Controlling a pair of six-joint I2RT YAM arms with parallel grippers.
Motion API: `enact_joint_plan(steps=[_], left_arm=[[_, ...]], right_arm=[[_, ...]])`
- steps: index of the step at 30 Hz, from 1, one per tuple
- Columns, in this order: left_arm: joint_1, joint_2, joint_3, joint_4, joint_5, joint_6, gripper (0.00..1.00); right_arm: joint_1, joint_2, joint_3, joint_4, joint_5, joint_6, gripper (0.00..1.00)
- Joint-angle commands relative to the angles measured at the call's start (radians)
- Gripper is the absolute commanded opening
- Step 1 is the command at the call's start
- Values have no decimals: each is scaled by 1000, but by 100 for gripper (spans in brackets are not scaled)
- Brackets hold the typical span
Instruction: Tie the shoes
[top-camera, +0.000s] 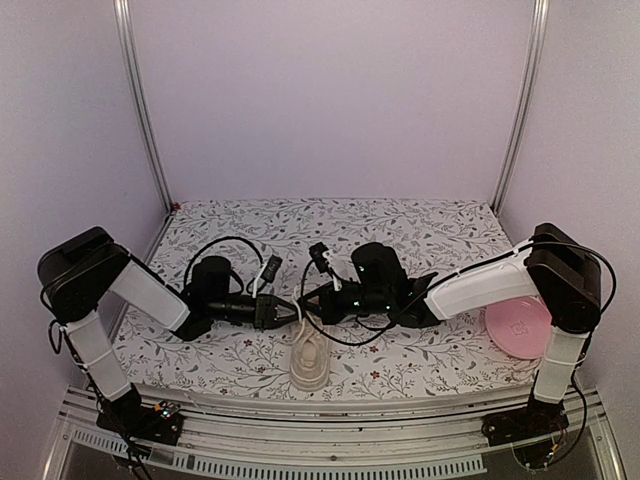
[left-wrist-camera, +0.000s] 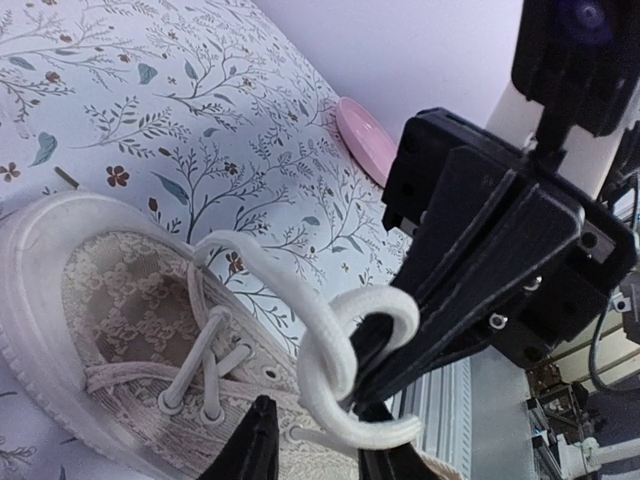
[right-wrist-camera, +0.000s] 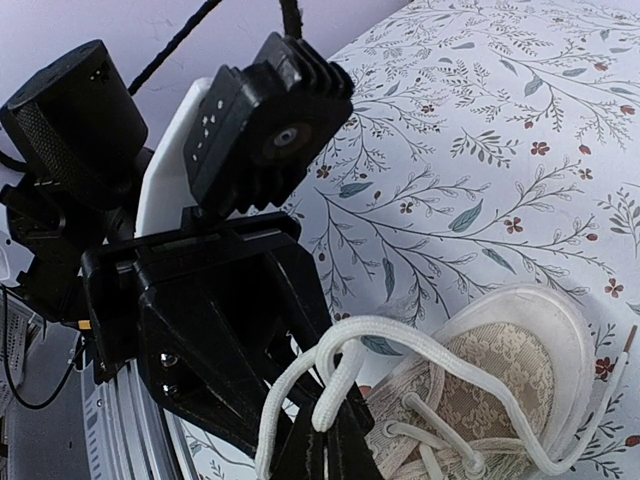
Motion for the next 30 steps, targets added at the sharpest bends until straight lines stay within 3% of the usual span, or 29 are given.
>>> enact_joint_plan(steps=[1,20,30], left_arm=[[-9,21,26,16,24,3,27],[-46,24,58,-148,-11,77,20],[-47,-4,40,-174,-15,92,2]], right_arm=[[-5,-26,2,19,-5,3,2],[-4,-30,2,19,13,1,2],[-4,-32,0,19,24,2,2]])
